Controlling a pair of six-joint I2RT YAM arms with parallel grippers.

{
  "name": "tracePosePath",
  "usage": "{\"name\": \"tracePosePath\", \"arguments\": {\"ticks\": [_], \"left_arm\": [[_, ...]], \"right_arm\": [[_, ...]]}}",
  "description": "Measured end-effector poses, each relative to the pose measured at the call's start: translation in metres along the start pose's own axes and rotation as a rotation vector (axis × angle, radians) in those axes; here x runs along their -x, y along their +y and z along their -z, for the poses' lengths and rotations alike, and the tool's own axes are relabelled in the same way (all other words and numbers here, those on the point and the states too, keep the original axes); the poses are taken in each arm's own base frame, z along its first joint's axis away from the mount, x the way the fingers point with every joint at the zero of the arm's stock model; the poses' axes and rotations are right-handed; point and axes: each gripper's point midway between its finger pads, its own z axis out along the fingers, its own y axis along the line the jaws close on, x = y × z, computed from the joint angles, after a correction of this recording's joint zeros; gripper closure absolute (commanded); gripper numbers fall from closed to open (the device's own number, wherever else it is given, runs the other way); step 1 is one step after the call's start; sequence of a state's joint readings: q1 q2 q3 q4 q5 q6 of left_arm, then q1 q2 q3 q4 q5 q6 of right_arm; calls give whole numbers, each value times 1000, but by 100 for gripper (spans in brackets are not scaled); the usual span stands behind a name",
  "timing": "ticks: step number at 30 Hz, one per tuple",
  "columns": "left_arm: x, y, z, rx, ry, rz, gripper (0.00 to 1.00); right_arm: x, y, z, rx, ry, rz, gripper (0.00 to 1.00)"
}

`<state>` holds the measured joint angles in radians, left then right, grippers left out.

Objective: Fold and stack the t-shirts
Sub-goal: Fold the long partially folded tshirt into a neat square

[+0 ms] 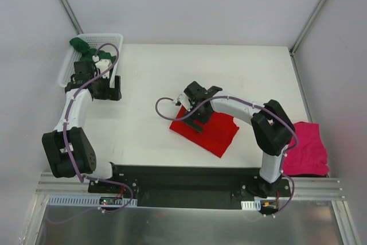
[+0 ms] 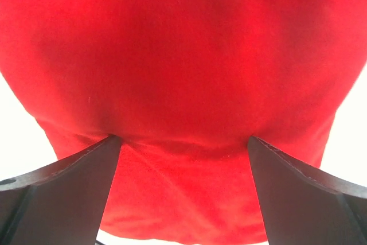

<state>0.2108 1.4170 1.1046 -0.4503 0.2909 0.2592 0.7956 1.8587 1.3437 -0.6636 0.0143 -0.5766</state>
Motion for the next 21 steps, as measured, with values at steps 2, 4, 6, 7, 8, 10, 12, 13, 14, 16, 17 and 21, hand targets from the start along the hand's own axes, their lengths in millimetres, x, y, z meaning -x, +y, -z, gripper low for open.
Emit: {"name": "tracePosePath", "arguments": {"ticks": [2,4,6,7,8,10,12,13,14,16,17,21], "left_arm": [[0,-1,0,-4,1,7,1],[0,-2,-1,-11,0,10,1],[0,-3,-1,-15,-1,11,1],[0,-3,-1,-16,-2,13,1],[0,-4,-1,-18,-1,16,1],[0,-4,-1,-19,-1,22,1],[0,-5,-1,-22,-2,31,1],[0,-5,-1,-23,-2,34,1],[0,-5,-1,-24,-2,36,1],[0,-5,-1,-24,-2,37,1],[0,-5,-1,-24,-2,37,1],[1,-5,-1,-24,-3,36,1]], "right_arm": [[-4,1,-7,5,13,0,4],[-9,3,-13,10,32,0,4],[-12,4,-17,14,42,1,4],[-13,4,-18,15,46,1,4],[-13,5,-19,19,47,1,4],[-13,6,-21,24,49,3,4],[-13,6,-21,25,50,2,4],[-13,6,-21,25,51,0,4],[-13,6,-21,25,52,-2,4],[-13,6,-22,26,59,-15,4],[-12,6,-22,27,68,-25,4],[-11,6,-24,29,120,-85,4]]}}
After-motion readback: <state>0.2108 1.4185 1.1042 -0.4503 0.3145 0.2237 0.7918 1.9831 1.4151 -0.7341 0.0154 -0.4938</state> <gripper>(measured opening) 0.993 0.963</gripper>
